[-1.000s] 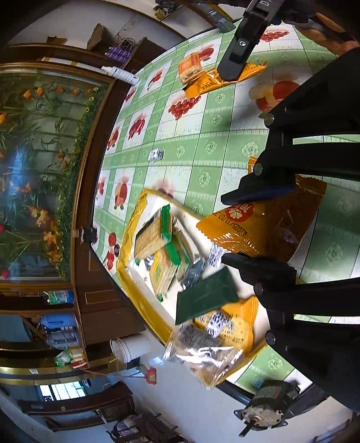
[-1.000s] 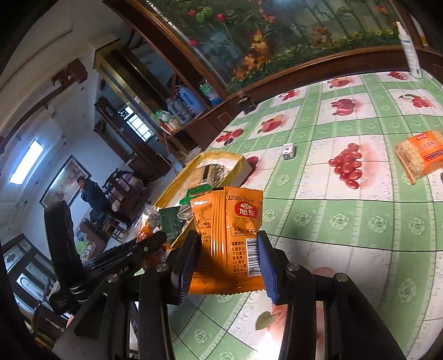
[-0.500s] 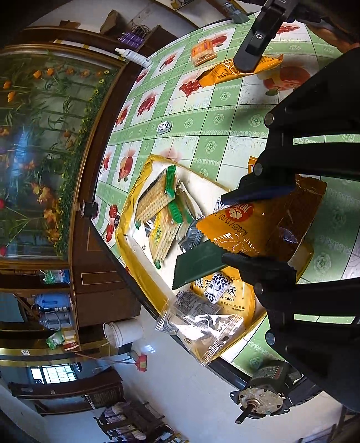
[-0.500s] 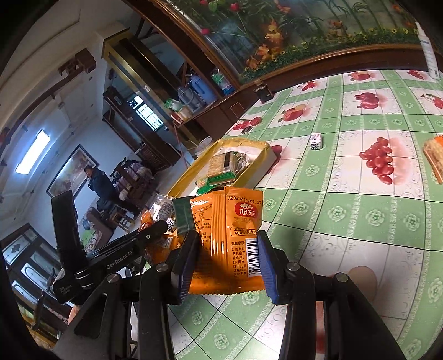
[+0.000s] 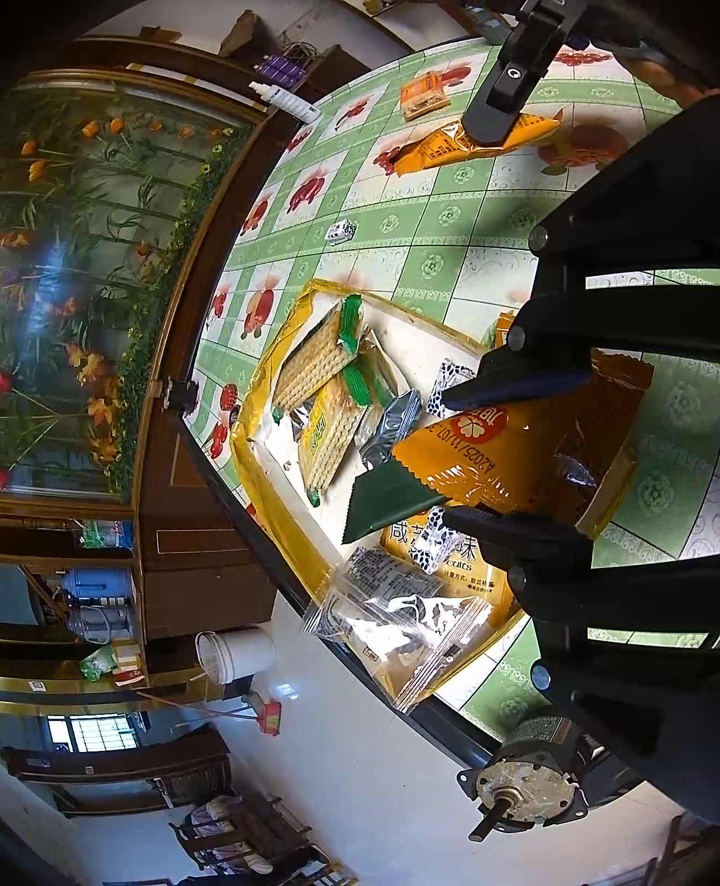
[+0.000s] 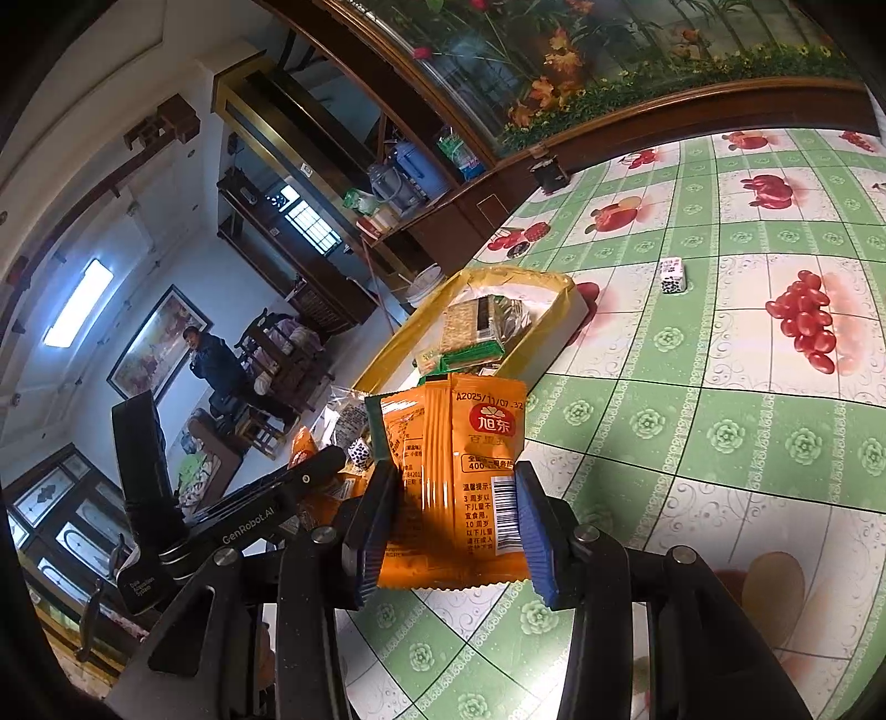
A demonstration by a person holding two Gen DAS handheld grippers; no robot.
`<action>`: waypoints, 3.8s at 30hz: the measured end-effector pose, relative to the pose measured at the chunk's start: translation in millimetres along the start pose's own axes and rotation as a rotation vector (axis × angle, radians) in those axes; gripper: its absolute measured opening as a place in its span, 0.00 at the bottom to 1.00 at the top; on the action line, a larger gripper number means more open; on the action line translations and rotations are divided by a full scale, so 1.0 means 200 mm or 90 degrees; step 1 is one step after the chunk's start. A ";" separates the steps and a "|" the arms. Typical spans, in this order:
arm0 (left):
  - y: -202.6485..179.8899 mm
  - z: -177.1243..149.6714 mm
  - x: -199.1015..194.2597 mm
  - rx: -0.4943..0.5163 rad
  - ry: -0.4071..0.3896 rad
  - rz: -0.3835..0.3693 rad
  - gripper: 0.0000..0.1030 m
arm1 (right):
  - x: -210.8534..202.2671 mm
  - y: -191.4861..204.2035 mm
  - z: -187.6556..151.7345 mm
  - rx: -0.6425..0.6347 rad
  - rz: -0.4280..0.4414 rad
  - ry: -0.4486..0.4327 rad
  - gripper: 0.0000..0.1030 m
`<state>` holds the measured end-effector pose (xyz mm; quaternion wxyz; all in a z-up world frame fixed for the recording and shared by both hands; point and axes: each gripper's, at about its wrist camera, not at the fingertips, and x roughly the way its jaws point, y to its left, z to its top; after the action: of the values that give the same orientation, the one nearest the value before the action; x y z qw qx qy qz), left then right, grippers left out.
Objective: Organize snacks
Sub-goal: 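Carry both orange packets up and over the white tray, then open both tools to drop the orange packets into the tray, then withdraw both open tools from the tray toward the remaining snacks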
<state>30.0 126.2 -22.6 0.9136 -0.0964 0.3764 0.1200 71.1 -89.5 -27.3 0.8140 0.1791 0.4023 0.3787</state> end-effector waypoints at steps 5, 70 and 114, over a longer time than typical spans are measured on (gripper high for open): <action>0.01 0.01 0.00 -0.003 0.002 -0.003 0.32 | 0.04 0.02 0.00 -0.004 0.003 0.006 0.41; -0.01 0.07 -0.07 0.012 -0.056 0.095 0.72 | 0.14 0.07 0.12 -0.042 -0.083 -0.022 0.74; -0.87 0.12 0.30 0.158 0.052 -0.030 0.80 | -0.56 -1.00 0.16 0.240 -0.294 -0.116 0.85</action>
<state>137.5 -24.7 -33.9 0.9050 0.0040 0.4227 0.0468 147.5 -304.2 -68.5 0.8637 0.2639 0.4210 0.0847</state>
